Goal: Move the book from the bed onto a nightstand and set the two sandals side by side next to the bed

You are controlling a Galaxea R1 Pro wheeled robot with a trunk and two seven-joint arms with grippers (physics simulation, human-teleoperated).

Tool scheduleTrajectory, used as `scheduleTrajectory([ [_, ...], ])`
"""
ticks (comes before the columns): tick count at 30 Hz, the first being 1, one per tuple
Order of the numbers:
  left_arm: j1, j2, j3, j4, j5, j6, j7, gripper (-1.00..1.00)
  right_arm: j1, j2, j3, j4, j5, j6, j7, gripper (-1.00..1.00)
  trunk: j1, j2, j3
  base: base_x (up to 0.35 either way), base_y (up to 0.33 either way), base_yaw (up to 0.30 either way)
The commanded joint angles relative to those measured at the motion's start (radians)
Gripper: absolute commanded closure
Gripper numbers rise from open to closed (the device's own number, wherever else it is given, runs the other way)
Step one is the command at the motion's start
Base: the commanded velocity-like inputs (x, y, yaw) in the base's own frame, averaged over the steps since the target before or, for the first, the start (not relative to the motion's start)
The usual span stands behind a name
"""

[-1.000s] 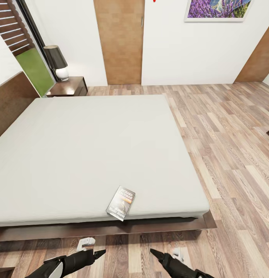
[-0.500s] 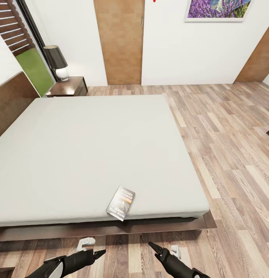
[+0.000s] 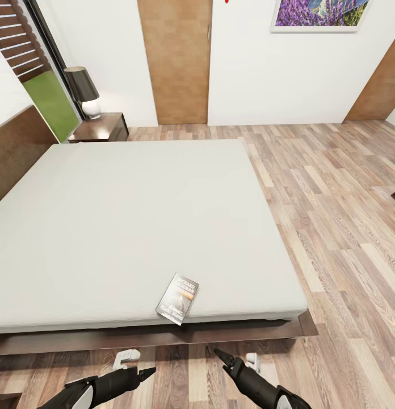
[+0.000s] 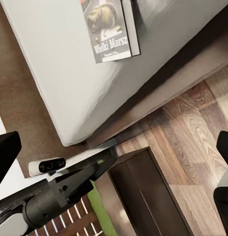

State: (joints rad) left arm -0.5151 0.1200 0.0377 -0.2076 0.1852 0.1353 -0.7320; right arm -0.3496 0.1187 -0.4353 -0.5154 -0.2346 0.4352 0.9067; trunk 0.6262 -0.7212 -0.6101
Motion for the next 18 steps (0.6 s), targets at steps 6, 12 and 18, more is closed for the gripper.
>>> scheduleTrajectory([
  [6,0.0,0.0,0.004,-0.001,0.005,0.01,-0.004,-1.0,-0.001,-0.003,-0.005,-0.003,-0.072,0.008,0.004,-1.0,0.0,-0.001,-0.001,0.0,0.0,0.0],
  [12,0.0,-0.001,0.004,0.0,0.005,0.01,-0.004,-1.0,-0.002,-0.003,-0.005,-0.001,-0.184,0.007,0.002,-1.0,0.0,-0.001,-0.001,0.0,0.0,0.0],
  [18,0.0,-0.003,0.004,0.0,0.005,0.01,-0.003,-1.0,-0.002,-0.004,-0.004,0.0,-0.197,0.008,0.001,-1.0,0.0,-0.001,-0.001,0.0,0.0,0.0],
])
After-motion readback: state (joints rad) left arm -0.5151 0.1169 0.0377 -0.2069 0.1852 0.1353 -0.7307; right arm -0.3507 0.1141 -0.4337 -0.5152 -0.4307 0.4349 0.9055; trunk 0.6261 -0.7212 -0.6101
